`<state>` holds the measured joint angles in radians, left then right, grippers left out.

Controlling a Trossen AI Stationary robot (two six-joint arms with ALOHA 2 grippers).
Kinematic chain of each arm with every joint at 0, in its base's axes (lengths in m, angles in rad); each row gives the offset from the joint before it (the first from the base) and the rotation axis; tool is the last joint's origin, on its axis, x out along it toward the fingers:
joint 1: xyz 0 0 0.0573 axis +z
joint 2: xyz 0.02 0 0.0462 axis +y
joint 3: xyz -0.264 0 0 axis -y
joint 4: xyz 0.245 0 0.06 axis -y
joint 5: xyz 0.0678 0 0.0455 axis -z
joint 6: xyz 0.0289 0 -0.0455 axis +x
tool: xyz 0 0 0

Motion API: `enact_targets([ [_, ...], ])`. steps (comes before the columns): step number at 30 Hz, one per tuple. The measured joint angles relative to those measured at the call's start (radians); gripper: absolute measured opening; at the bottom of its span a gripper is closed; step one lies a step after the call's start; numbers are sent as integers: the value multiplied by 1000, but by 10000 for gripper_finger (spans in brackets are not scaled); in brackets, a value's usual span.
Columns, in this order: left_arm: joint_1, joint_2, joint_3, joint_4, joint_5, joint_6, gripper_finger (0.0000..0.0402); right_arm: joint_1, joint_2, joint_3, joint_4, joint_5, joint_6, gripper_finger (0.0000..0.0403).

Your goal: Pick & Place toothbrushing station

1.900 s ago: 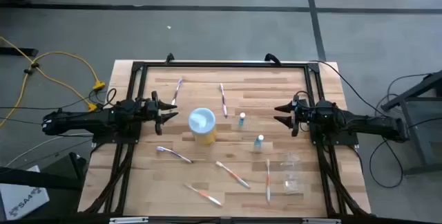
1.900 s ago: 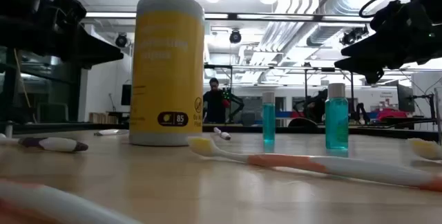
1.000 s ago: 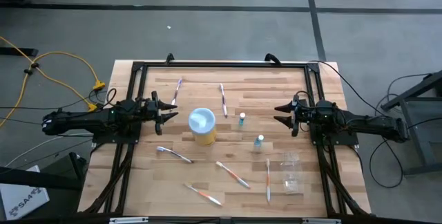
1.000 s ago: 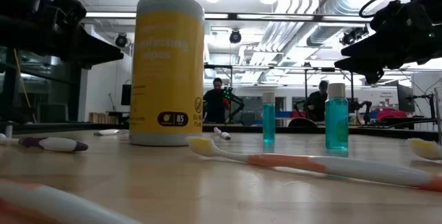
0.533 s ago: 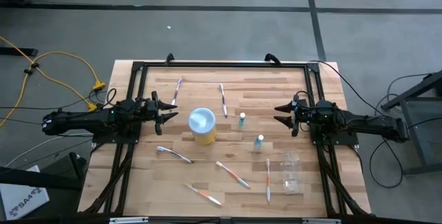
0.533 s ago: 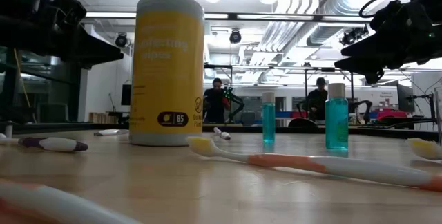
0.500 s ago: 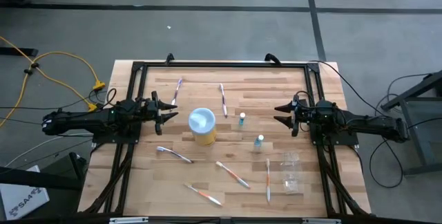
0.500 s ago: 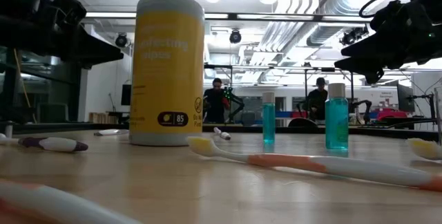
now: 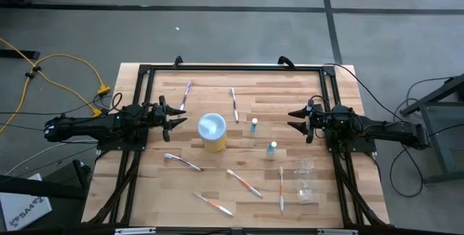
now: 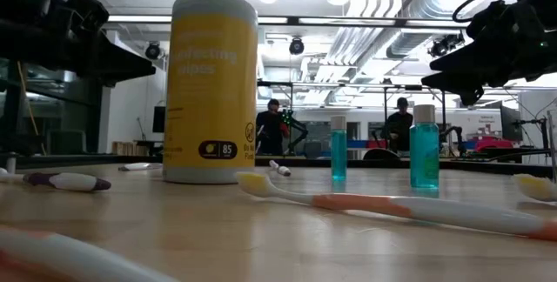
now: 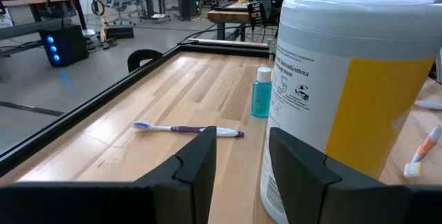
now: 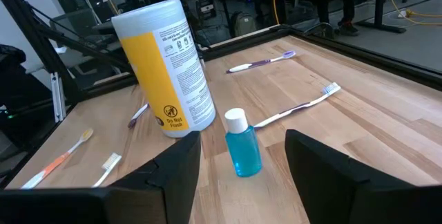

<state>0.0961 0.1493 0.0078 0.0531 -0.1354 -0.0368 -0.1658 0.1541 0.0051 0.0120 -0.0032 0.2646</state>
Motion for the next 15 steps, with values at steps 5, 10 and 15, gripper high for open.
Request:
enact_targets([
  [5, 0, 0, 0, 12, 0, 0, 130, 0, 0, 0, 0, 0, 0, 204],
  [10, 0, 0, 0, 27, 0, 0, 130, 0, 0, 0, 0, 0, 0, 204],
  [15, 0, 0, 0, 46, 0, 0, 130, 0, 0, 0, 0, 0, 0, 204],
])
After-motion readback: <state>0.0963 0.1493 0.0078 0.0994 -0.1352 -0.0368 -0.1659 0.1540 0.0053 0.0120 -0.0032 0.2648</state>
